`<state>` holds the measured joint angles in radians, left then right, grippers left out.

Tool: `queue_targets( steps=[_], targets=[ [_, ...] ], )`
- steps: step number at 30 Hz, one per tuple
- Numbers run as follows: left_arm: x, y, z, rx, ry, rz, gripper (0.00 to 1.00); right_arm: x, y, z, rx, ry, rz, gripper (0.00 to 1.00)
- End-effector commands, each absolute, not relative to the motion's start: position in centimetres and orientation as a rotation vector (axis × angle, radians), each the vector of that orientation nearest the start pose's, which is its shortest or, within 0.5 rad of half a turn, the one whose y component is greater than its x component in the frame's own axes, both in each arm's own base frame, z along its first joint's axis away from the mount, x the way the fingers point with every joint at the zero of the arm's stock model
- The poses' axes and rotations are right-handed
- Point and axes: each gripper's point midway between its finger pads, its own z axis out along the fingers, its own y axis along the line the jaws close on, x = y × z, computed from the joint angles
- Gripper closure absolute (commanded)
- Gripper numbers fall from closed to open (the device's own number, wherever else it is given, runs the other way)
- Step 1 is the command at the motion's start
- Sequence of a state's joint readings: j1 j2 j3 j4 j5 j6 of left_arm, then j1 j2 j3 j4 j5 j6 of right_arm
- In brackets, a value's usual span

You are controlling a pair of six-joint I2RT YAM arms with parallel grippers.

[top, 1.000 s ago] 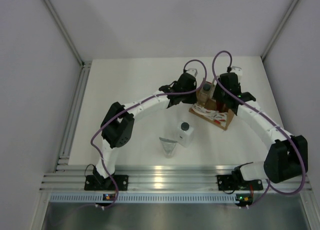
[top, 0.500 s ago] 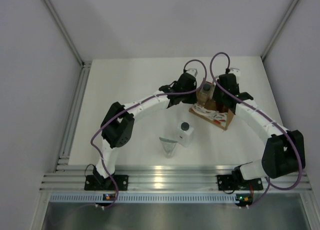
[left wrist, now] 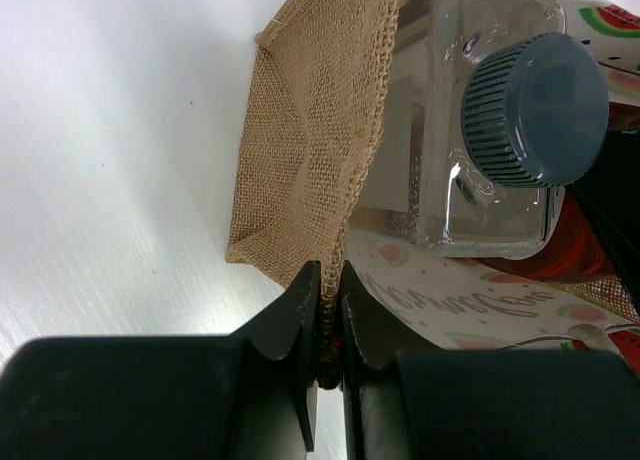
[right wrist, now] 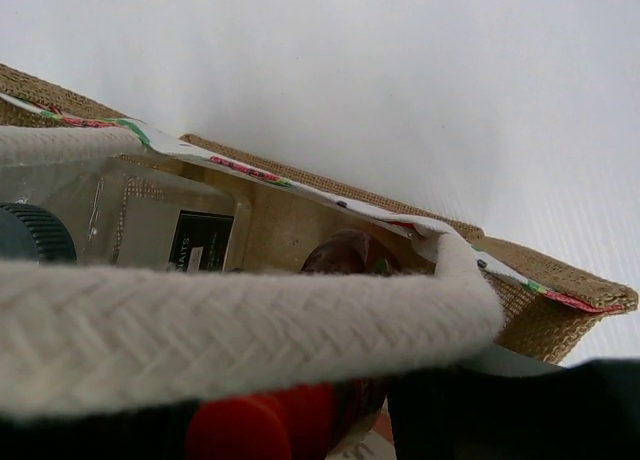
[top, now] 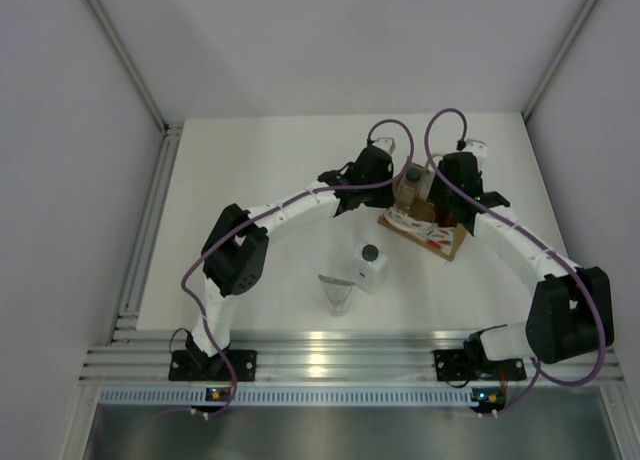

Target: Take the personal care products out of the canvas bag

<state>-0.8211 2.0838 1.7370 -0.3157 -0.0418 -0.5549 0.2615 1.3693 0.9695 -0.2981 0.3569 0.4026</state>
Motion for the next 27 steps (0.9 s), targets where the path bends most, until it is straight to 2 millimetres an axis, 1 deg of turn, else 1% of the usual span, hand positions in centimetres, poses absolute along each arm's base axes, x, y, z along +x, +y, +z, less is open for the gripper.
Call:
queue_targets(
  steps=[1, 2, 5, 8, 12, 15, 18, 24, 27],
  targets=[
    [38.4, -42.9, 16.8, 0.271, 2.245, -0.723, 1.0, 36.4, 3.9, 12.7, 0.368, 2.255, -0.101, 0.51],
    [38.3, -42.9, 16.7, 0.273, 2.246, -0.721, 1.0, 36.3, 3.8, 12.7, 0.371, 2.255, -0.1, 0.46],
    [38.4, -42.8, 16.7, 0.272, 2.246, -0.715, 1.0, 36.3, 3.8, 13.1, 0.37, 2.243, -0.098, 0.41],
    [38.3, -42.8, 16.7, 0.274, 2.247, -0.718, 1.0, 36.5, 3.6, 13.6, 0.37, 2.231, -0.102, 0.39],
    [38.3, -42.8, 16.6, 0.275, 2.247, -0.714, 1.0, 36.8, 3.5, 14.1, 0.366, 2.225, -0.101, 0.41],
    [38.4, -42.8, 16.7, 0.274, 2.245, -0.714, 1.0, 36.8, 3.7, 14.3, 0.365, 2.227, -0.087, 0.38],
    [38.4, -42.8, 16.5, 0.274, 2.248, -0.712, 1.0, 36.7, 4.1, 15.0, 0.365, 2.213, -0.058, 0.35],
    [38.3, -42.9, 16.4, 0.275, 2.252, -0.719, 1.0, 36.3, 3.5, 17.4, 0.388, 2.151, -0.055, 0.35],
    [38.3, -43.0, 16.4, 0.276, 2.253, -0.72, 1.0, 36.1, 3.6, 17.8, 0.386, 2.142, -0.047, 0.35]
  ],
)
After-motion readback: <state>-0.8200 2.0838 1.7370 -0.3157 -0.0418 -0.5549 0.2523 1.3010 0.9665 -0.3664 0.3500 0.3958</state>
